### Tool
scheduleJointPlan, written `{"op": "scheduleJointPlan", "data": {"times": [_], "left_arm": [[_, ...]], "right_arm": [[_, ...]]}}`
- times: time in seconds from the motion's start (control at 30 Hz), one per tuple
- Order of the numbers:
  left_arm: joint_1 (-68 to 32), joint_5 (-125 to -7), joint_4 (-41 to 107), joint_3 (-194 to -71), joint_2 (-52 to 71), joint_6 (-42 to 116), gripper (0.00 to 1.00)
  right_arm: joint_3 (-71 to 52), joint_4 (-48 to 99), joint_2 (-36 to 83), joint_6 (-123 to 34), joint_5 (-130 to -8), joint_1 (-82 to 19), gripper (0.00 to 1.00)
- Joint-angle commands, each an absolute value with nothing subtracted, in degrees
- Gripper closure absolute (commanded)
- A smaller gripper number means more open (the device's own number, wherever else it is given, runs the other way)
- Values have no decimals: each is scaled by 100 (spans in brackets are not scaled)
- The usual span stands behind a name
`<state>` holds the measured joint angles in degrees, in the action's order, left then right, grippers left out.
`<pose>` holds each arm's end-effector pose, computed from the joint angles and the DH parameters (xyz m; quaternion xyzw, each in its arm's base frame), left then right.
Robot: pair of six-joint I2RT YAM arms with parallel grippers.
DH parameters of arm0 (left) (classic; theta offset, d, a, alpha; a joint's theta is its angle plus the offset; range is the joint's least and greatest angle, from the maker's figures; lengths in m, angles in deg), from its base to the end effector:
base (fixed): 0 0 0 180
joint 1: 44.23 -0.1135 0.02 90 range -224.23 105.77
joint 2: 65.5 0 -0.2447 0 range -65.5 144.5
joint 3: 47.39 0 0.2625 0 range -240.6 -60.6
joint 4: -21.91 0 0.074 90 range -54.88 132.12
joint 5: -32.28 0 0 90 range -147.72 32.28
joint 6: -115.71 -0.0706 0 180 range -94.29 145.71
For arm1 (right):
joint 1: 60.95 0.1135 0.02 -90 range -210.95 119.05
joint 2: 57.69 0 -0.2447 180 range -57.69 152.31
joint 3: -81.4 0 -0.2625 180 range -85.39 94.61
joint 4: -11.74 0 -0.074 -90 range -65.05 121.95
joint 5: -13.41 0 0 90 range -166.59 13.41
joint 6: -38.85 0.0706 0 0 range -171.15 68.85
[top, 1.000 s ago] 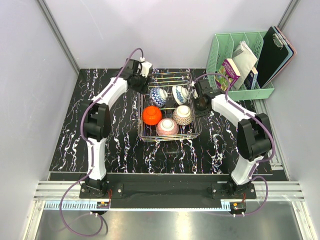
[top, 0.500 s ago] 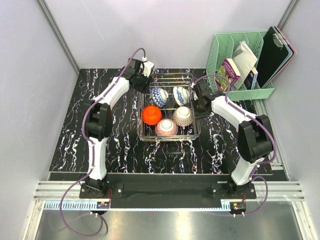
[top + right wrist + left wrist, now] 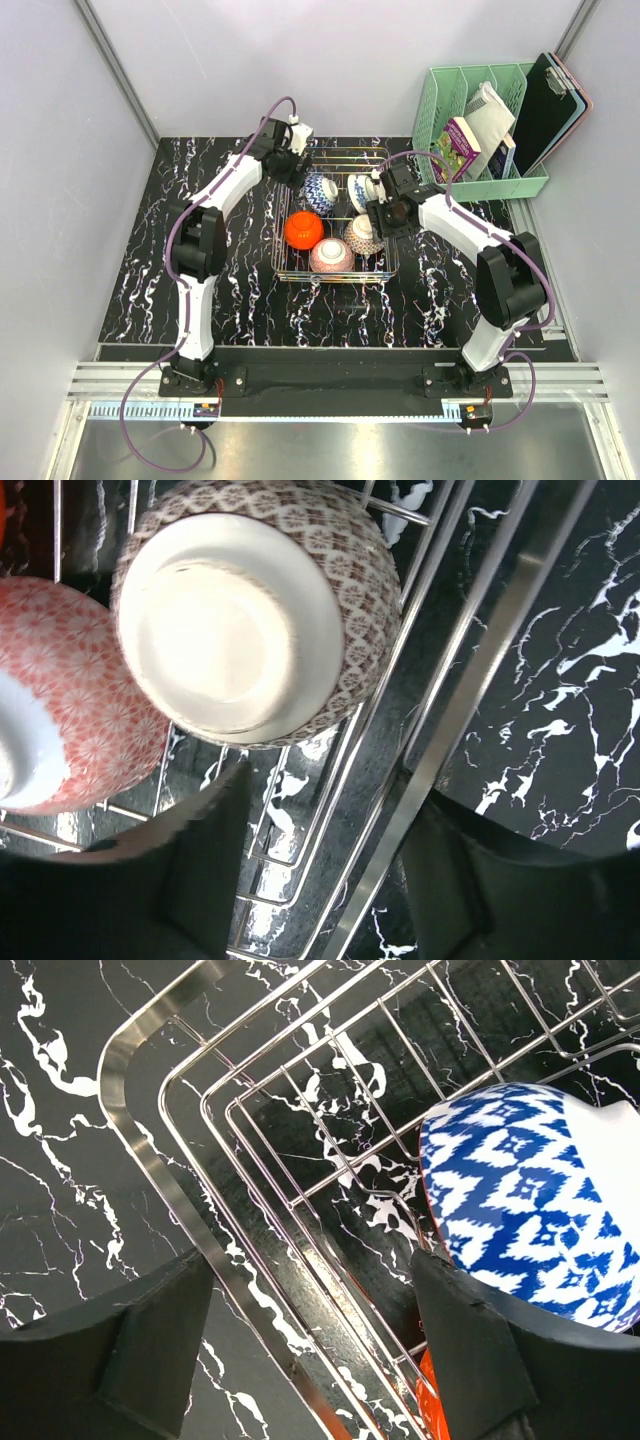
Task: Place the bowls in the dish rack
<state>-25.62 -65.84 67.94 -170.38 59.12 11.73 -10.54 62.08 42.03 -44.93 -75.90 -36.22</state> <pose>0.4880 -0.1749 0.2010 0.2855 0.8856 -0.0805 0.3573 0.3505 0.1624 0.1740 -0.1575 0.9574 0.0702 0.2316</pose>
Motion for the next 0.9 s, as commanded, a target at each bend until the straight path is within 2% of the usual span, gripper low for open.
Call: {"op": "scheduleJointPlan", "data": {"times": [0.0,0.23,0.7,0.77,0.83,0.87], "left_arm": [[-2323,-7055,6439,-17003,5711,1174,16],[-2340,-6616,6369,-16783,5483,1296,14],[-2656,-6115,6070,-15913,4595,1411,12],[-2692,-6079,6070,-15878,4463,1411,8],[-2788,-6044,6053,-15816,4296,1428,1],[-2823,-6070,6061,-15807,4113,1437,1]], "right_arm": [[-928,5800,3767,-4675,-7166,-3414,32],[-884,5800,3732,-4833,-7360,-3414,25],[-454,5791,3741,-5080,-7641,-3414,22],[-366,5800,3723,-5352,-7904,-3414,20],[-234,5800,3679,-5535,-8028,-3406,16],[-198,5809,3636,-5624,-8124,-3414,13]]}}
